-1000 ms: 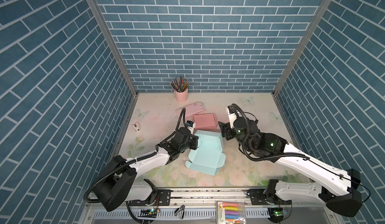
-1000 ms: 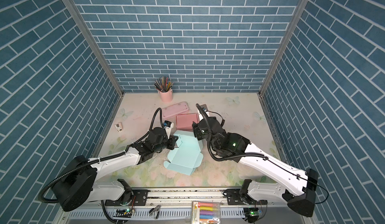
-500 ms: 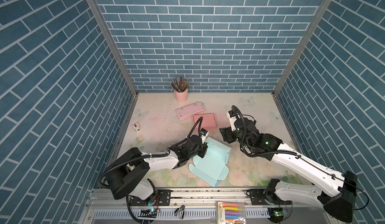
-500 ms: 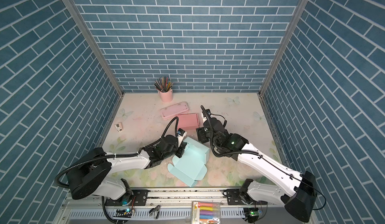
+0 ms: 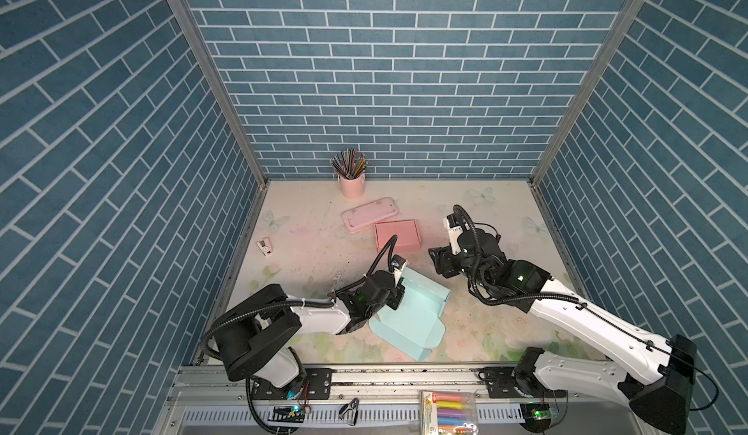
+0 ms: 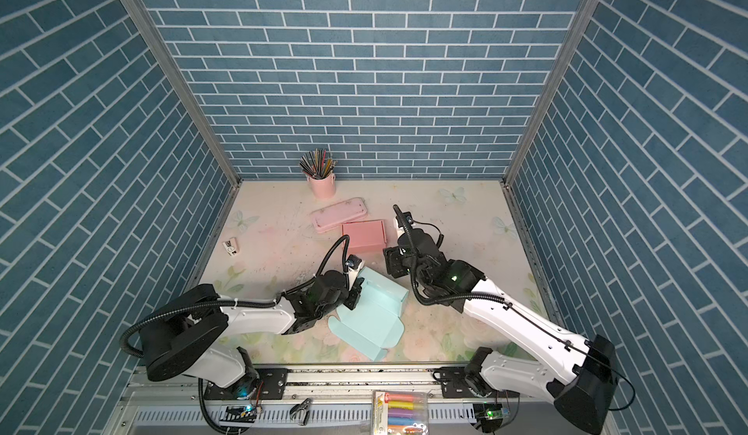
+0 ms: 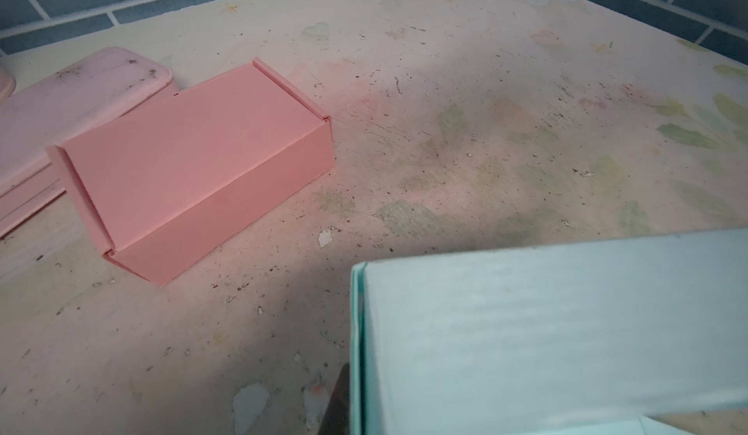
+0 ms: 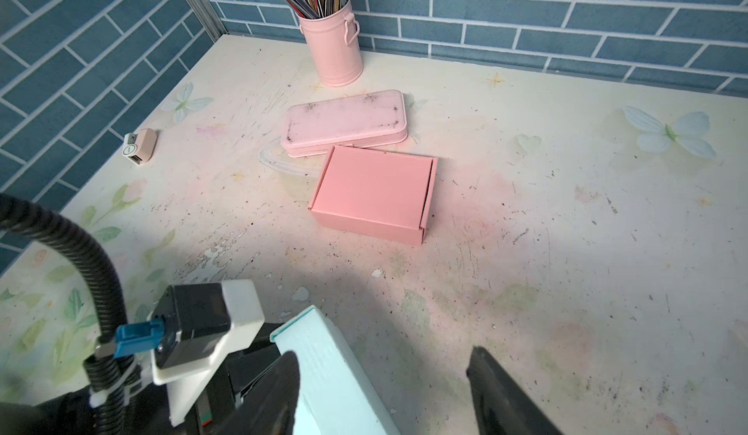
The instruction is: Fold the paper box
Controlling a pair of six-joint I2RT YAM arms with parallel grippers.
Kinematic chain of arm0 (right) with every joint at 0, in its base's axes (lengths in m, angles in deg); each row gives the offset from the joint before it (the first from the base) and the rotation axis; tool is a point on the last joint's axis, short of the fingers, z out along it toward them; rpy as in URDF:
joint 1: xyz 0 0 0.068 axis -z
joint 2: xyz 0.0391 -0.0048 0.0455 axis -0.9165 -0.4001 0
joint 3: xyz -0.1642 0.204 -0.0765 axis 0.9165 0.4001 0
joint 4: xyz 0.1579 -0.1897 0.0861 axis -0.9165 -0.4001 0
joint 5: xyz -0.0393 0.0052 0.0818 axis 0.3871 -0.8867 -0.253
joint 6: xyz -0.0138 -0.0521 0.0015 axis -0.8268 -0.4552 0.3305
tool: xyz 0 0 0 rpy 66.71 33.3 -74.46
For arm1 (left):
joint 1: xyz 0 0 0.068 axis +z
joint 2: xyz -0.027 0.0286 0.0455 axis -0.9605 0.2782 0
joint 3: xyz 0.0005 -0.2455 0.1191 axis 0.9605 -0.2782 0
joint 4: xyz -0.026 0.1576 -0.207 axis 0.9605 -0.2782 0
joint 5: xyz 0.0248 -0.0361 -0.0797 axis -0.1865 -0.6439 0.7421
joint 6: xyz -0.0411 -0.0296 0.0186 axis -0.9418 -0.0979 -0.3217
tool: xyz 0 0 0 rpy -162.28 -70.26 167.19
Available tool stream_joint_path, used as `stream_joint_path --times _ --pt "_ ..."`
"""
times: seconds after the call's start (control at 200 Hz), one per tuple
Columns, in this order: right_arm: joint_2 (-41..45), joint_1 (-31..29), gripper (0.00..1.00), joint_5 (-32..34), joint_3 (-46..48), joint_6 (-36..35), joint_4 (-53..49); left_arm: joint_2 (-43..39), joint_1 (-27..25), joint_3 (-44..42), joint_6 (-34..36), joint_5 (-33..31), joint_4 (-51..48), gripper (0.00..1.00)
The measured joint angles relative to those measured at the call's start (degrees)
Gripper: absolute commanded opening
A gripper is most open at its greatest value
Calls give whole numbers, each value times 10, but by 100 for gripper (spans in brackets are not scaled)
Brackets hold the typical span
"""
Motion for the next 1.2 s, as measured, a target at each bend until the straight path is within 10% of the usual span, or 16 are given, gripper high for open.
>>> stream_joint_path --times 0.62,1.195 --pt "8 18 67 -15 30 0 23 5 -2 -5 0 -8 10 18" --pt "-132 129 68 -388 160 127 282 31 -2 -3 0 -15 38 15"
